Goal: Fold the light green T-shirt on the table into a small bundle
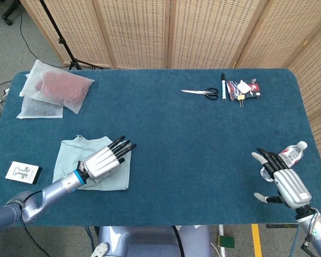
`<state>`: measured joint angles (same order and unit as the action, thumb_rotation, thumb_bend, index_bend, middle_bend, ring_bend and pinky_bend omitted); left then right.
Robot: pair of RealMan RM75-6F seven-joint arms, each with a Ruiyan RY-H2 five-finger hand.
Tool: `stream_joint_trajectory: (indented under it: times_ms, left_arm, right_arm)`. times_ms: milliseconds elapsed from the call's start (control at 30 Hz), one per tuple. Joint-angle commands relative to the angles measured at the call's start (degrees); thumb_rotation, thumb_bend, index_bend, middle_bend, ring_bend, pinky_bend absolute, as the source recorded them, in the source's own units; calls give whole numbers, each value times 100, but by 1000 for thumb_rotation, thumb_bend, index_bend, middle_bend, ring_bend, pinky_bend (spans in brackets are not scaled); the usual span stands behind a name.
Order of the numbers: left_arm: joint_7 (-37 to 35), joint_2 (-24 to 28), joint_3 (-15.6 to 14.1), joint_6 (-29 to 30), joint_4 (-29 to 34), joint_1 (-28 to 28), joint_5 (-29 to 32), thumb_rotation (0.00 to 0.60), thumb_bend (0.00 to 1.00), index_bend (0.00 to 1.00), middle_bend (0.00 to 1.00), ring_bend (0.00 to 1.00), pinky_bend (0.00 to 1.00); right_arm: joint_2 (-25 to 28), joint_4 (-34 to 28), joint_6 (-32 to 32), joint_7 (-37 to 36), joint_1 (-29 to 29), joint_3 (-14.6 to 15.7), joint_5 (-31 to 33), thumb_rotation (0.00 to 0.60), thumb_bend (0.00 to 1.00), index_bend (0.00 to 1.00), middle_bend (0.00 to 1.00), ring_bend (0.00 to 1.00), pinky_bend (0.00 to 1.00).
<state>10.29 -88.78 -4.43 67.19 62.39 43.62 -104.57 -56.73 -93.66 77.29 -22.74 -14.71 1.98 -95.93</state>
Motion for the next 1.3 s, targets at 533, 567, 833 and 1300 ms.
stream_joint_trajectory:
  times_ms: [533, 567, 833, 1300]
  left_arm:
    - [-678, 29, 425, 742, 356, -194, 341, 600, 114, 0, 0, 0, 0]
    - [-713, 59, 465, 778, 420, -202, 373, 600, 114, 0, 0, 0, 0]
    - [-1230, 528, 474, 864, 1197, -480, 731, 600, 122, 139, 0, 0, 0]
    - [-1991, 1634, -183, 83, 2175, -1291, 1711, 600, 224, 440, 0, 0, 0]
  right_arm:
    - [-13, -7, -16, 34, -4, 15, -18, 600, 45, 0, 0, 0, 27]
    - [-17, -8, -18, 49, -6, 17, -26, 600, 45, 0, 0, 0, 27]
    - [-32, -32, -23, 119, 0, 36, -50, 600, 49, 0, 0, 0, 27]
    - [-33, -73, -11, 177, -4, 70, -133, 600, 51, 0, 0, 0, 27]
